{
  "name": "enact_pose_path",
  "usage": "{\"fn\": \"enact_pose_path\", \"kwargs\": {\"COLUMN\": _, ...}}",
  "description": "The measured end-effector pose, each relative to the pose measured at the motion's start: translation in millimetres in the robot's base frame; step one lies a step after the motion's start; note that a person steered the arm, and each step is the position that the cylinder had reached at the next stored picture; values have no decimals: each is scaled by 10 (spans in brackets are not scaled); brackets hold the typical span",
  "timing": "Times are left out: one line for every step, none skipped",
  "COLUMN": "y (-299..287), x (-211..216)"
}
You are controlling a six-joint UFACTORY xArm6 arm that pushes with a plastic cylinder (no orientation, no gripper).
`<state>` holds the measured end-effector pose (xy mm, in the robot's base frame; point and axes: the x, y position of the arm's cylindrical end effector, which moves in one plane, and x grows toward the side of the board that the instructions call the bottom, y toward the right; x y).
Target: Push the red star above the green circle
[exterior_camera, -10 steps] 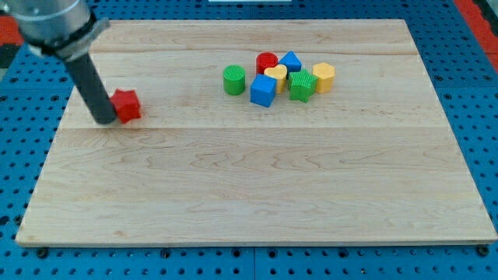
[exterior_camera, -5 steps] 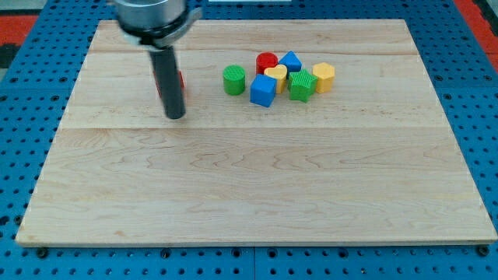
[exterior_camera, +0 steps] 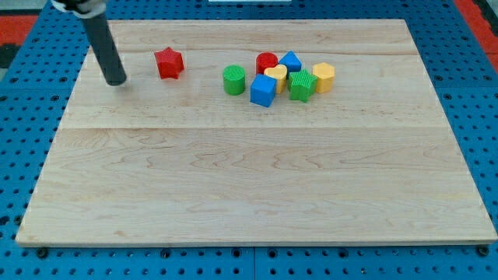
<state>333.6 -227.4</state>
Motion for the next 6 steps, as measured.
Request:
{"fn": "enact_pose_path", "kwargs": {"y": 506, "x": -287}}
{"fn": "enact_pose_path", "kwargs": {"y": 1348, "x": -288}}
{"fn": "enact_pose_path", "kwargs": {"y": 1627, "x": -288}}
{"fn": "enact_pose_path", "kwargs": {"y": 1642, "x": -277}}
{"fn": "enact_pose_path", "kwargs": {"y": 1862, "x": -123}}
{"fn": "enact_pose_path", "kwargs": {"y": 1904, "x": -65}}
